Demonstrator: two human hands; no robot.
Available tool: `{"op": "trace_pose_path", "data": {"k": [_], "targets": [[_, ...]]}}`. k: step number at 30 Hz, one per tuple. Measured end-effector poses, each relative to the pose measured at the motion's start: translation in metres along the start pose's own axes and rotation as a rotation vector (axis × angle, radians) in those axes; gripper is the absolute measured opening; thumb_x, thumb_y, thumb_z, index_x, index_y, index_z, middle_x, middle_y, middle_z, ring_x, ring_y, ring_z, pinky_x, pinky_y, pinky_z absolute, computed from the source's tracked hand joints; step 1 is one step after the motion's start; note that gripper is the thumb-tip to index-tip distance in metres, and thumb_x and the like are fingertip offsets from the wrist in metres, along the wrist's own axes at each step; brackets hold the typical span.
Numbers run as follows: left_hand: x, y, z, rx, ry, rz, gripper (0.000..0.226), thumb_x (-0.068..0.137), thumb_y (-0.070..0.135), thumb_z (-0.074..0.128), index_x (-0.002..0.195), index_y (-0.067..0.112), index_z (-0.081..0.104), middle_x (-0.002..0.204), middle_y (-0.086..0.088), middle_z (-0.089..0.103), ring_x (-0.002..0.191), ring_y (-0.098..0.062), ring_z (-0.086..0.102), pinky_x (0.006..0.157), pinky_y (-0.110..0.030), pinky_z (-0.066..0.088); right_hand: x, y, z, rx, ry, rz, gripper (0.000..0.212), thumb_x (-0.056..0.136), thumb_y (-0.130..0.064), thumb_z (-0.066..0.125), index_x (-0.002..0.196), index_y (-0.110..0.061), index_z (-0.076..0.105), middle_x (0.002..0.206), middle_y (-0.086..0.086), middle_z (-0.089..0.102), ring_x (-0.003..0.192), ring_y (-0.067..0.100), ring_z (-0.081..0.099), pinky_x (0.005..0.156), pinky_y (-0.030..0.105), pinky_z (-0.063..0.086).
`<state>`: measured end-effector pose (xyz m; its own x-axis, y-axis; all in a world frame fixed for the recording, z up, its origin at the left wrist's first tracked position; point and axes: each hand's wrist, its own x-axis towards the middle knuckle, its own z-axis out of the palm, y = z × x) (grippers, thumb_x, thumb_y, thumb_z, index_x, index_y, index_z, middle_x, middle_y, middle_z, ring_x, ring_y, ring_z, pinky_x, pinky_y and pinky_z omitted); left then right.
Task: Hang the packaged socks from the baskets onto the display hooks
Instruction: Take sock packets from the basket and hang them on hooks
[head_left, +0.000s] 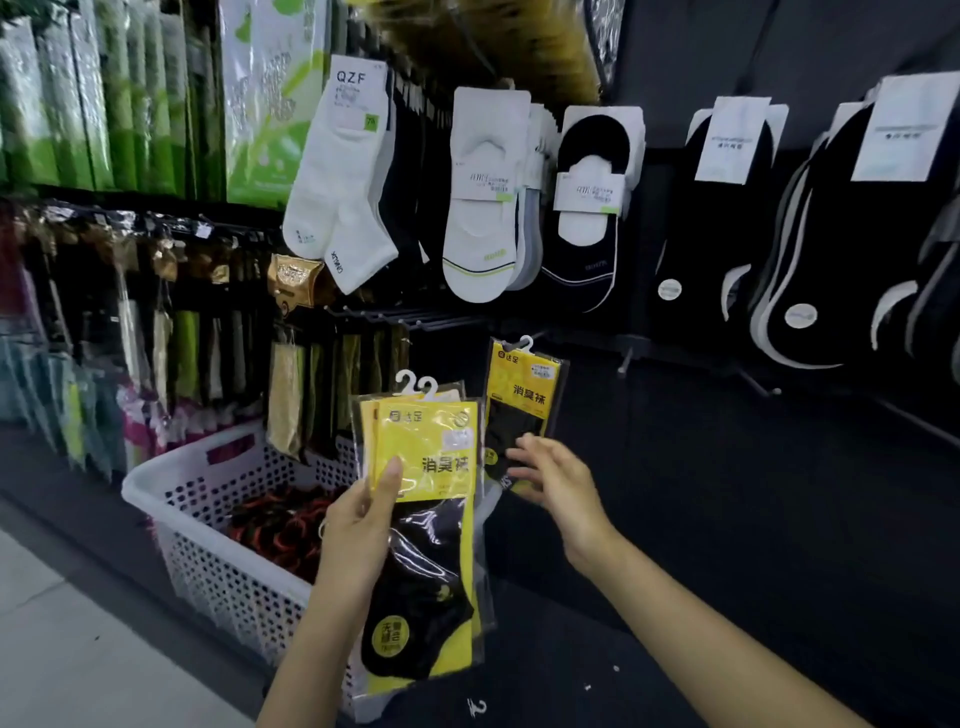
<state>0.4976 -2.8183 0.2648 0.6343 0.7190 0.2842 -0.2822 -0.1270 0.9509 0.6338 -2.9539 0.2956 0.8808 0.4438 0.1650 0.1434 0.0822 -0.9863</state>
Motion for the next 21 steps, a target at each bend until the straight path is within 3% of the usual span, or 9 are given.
{"op": "trace_pose_path", "data": {"k": [3,5,9,12,14,15,17,19,21], "targets": [[-0.008,0.004,0.014,-0.064,-0.055,-0.012,0.03,0.082,0.049,0.056,0.09,0.024,0.069,0.088,0.01,0.073,0.083,-0.002,0.067,0.076,-0.02,0.045,-0.022,-0.005,0.008,0.047,-0.161,-0.033,0.021,0.091,-0.03,0.06,0.105,-0.016,0.065,0.099,0.002,0.073,0.086,0.011,0.069,0.075,0.023,0.056],[-0.014,0.009,0.022,-0.097,-0.09,-0.019,0.03,0.081,0.043,0.059,0.1,0.024,0.071,0.095,0.011,0.074,0.09,-0.002,0.068,0.08,-0.022,0.049,-0.03,-0.007,0.011,0.122,-0.189,-0.055,0.021,0.088,-0.026,0.065,0.105,-0.014,0.067,0.099,0.002,0.075,0.089,0.012,0.071,0.072,0.019,0.055],[-0.017,0.012,0.027,-0.136,-0.063,-0.042,0.032,0.074,0.042,0.064,0.097,0.022,0.071,0.09,0.011,0.075,0.085,-0.003,0.07,0.072,-0.017,0.052,-0.036,-0.008,0.009,0.136,-0.166,-0.087,0.017,0.086,-0.023,0.067,0.102,-0.018,0.068,0.097,-0.001,0.075,0.092,0.014,0.071,0.073,0.02,0.056],[-0.016,0.012,0.024,-0.071,-0.066,-0.023,0.026,0.08,0.047,0.058,0.088,0.025,0.071,0.082,0.015,0.074,0.078,0.002,0.069,0.066,-0.014,0.049,-0.037,-0.008,0.006,0.128,-0.166,-0.093,0.016,0.088,-0.023,0.064,0.103,-0.017,0.068,0.096,0.0,0.075,0.09,0.014,0.072,0.071,0.019,0.056],[-0.014,0.012,0.021,-0.043,-0.049,-0.002,0.036,0.09,0.049,0.046,0.077,0.023,0.066,0.072,0.014,0.069,0.065,0.003,0.065,0.06,-0.007,0.047,-0.036,-0.008,0.004,0.141,-0.136,-0.103,0.016,0.091,-0.023,0.061,0.105,-0.018,0.067,0.098,-0.001,0.075,0.091,0.013,0.071,0.072,0.019,0.056],[-0.012,0.011,0.018,-0.022,-0.032,-0.001,0.042,0.091,0.051,0.041,0.075,0.019,0.062,0.071,0.009,0.063,0.063,-0.003,0.06,0.059,-0.008,0.046,-0.034,-0.009,0.003,0.15,-0.114,-0.109,0.016,0.092,-0.022,0.059,0.106,-0.018,0.066,0.098,-0.002,0.075,0.091,0.012,0.071,0.073,0.018,0.056],[-0.008,0.008,0.01,0.024,-0.009,0.022,0.042,0.089,0.055,0.037,0.082,0.017,0.055,0.079,-0.005,0.052,0.072,-0.014,0.049,0.063,-0.022,0.041,-0.029,-0.013,0.0,0.159,-0.079,-0.128,0.017,0.094,-0.019,0.057,0.108,-0.018,0.066,0.098,-0.003,0.075,0.091,0.011,0.071,0.071,0.017,0.056],[-0.004,0.006,0.001,0.041,0.037,0.07,0.038,0.088,0.056,0.037,0.087,0.02,0.05,0.083,-0.004,0.047,0.077,-0.014,0.043,0.061,-0.024,0.034,-0.024,-0.019,-0.003,0.167,-0.048,-0.147,0.017,0.094,-0.018,0.056,0.107,-0.017,0.067,0.096,-0.004,0.075,0.089,0.01,0.071,0.068,0.017,0.056],[-0.003,0.007,-0.006,0.048,0.106,0.081,0.038,0.087,0.056,0.037,0.079,0.021,0.048,0.073,-0.001,0.044,0.068,-0.011,0.043,0.059,-0.02,0.031,-0.017,-0.026,-0.005,0.158,0.004,-0.177,0.015,0.095,-0.019,0.055,0.104,-0.018,0.067,0.096,-0.003,0.075,0.09,0.011,0.071,0.071,0.019,0.056]]}}
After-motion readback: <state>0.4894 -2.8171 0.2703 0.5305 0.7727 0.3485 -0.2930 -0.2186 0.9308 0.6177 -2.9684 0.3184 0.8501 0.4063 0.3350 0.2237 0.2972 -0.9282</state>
